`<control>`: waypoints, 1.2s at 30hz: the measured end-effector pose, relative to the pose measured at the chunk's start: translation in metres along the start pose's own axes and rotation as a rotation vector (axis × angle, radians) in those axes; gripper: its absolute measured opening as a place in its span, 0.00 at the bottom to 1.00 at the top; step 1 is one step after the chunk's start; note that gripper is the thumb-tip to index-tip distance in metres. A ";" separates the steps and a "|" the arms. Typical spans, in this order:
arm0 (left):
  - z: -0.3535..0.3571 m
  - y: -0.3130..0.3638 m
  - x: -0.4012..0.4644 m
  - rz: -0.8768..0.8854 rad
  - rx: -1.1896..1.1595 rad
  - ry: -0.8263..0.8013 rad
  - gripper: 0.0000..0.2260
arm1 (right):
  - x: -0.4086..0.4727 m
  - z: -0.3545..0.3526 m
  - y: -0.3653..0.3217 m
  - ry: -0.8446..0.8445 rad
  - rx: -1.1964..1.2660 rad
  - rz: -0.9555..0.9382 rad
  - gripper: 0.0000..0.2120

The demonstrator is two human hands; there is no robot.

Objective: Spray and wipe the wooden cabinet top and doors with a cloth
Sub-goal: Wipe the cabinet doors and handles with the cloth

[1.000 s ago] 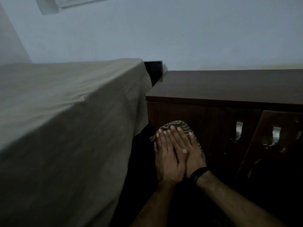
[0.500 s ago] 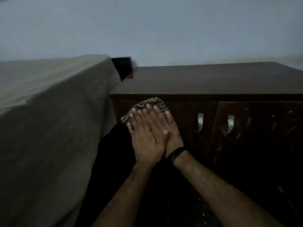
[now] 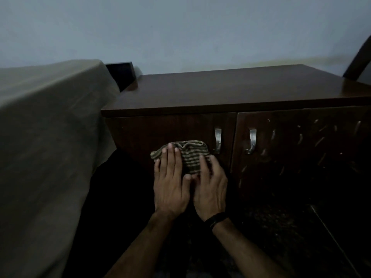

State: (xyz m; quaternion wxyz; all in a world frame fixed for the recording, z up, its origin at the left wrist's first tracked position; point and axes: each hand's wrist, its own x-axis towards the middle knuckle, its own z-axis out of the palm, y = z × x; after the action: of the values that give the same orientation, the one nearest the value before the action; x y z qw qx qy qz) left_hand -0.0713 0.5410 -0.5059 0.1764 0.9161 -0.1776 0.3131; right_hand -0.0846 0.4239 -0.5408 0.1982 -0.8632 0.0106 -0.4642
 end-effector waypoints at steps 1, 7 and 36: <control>-0.002 -0.001 0.002 0.014 0.022 0.041 0.29 | -0.001 0.000 0.001 0.050 0.028 0.152 0.27; -0.010 0.002 0.020 -0.041 -0.015 0.240 0.32 | 0.010 -0.009 0.001 0.040 0.045 0.278 0.07; -0.041 0.072 0.064 -0.106 -0.173 0.364 0.05 | 0.067 -0.058 0.002 0.237 0.516 0.286 0.12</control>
State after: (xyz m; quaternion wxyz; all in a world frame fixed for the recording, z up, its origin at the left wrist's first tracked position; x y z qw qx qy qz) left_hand -0.0760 0.4822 -0.4197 0.3000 0.8339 -0.1205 0.4472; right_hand -0.0930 0.3891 -0.4601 0.4712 -0.7142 0.0367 -0.5163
